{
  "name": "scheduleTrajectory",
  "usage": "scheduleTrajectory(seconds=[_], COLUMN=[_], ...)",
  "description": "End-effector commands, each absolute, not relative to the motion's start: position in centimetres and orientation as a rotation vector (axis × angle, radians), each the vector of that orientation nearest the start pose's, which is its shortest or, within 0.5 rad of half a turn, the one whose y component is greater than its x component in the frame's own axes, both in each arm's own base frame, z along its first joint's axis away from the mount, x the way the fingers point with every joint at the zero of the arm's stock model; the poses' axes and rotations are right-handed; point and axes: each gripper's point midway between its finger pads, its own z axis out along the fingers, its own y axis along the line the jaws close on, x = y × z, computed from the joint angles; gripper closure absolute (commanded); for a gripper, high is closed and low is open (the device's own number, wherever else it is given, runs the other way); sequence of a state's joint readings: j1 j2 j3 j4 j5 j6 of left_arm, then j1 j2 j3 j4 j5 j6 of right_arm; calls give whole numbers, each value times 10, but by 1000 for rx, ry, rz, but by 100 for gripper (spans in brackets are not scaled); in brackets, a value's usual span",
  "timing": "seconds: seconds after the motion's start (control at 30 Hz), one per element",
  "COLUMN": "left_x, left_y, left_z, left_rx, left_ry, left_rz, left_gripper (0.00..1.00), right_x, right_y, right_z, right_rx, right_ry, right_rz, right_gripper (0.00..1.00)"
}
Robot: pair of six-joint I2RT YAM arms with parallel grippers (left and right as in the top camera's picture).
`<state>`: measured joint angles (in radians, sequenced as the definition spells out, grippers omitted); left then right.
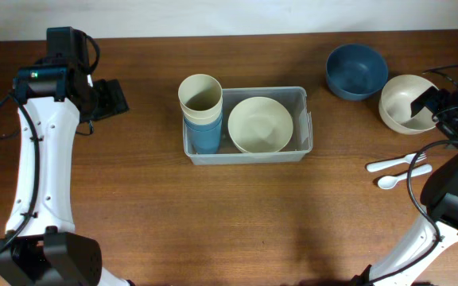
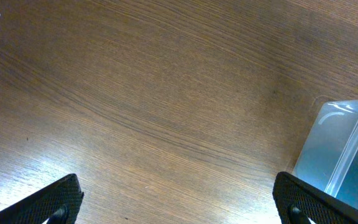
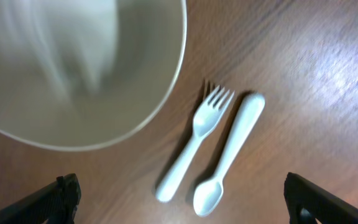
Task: Pack container
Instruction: 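Move the right gripper to the remaining cream bowl at right, then lower the right gripper and grasp the cream bowl's rim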
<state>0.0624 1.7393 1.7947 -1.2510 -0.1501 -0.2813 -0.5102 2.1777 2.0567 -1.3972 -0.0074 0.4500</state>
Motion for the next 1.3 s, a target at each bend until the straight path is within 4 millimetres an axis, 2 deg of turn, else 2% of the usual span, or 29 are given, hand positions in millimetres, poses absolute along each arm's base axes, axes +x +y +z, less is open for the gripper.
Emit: scheduleTrajectory(seconds=[0.0, 0.27, 0.37, 0.53, 0.73, 0.87, 1.0, 1.07, 1.27], left_x=[391, 391, 391, 391, 391, 391, 391, 391, 391], left_y=[53, 53, 53, 53, 53, 53, 53, 53, 53], left_z=[217, 217, 217, 217, 217, 217, 217, 217, 217], left_rx=[-530, -530, -530, -530, -530, -530, -530, -530, -530], left_ry=[2705, 2705, 2705, 2705, 2705, 2705, 2705, 2705, 2705], left_rz=[154, 154, 154, 154, 154, 154, 154, 154, 154], left_gripper=[0, 0, 0, 0, 0, 0, 0, 0, 0], right_x=[384, 404, 407, 407, 402, 403, 416, 417, 417], right_y=[-217, -228, -231, -236, -247, -252, -248, -248, -247], right_z=[118, 118, 107, 73, 49, 41, 43, 42, 28], right_rx=[1435, 1427, 1434, 1478, 1534, 1481, 1436, 1432, 1444], right_ry=[2691, 2597, 2604, 2648, 2658, 2685, 2660, 2658, 2679], right_rz=[-5, -4, -6, -5, 33, 44, 130, 134, 138], right_gripper=[1, 1, 1, 1, 1, 1, 1, 7, 11])
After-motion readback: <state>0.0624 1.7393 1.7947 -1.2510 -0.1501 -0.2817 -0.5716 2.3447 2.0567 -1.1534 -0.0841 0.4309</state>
